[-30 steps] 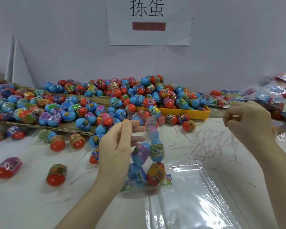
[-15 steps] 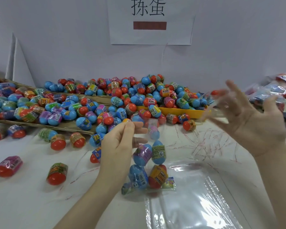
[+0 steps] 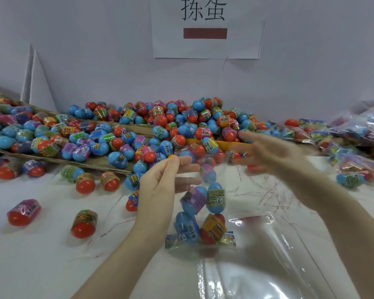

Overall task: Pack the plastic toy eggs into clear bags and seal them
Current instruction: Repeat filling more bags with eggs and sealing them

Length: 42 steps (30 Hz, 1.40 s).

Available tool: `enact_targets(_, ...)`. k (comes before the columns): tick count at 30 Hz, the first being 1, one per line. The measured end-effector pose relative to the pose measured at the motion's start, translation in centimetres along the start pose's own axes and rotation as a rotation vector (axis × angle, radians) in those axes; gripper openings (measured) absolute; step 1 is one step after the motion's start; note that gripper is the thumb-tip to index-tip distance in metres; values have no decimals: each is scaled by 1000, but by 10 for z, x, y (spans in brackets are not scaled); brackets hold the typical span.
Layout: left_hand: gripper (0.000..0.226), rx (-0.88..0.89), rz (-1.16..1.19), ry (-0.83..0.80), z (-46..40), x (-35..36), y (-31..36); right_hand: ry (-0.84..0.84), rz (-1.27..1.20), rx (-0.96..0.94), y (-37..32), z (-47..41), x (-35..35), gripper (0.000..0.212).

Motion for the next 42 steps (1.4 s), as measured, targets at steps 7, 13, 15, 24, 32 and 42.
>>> enact_targets(7,30,-75,102,7,-4,-2,-5,-308,-162,96,16,-5,51,52)
enact_targets(13,88,-400,-41,-93,-4,7,-27,-252,-300,113,21,-8,50,48)
enact_targets(15,93,-423,-116,-197,-1,8,-32,-218,-351,92,21,-10,46,45)
enact_targets(24,34,-220,-81,-242,7,10,-23,-217,-384,100,22,-9,57,55)
enact_targets(32,53,-355,-73,-95,-14,-1,-35,-48,-388,149,32,-13,60,42)
enact_targets(42,46,-484,2,-183,2,29,-47,-96,-284,136,25,-10,62,56)
Point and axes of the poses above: each hand's wrist, its own z-axis away from the middle knuckle, its own x-axis out of the palm, y = z × x, the point moved 7 cm from there along -z, towards the middle knuckle, and after that the axes turned 6 degrees about z, right-handed, at the moved point
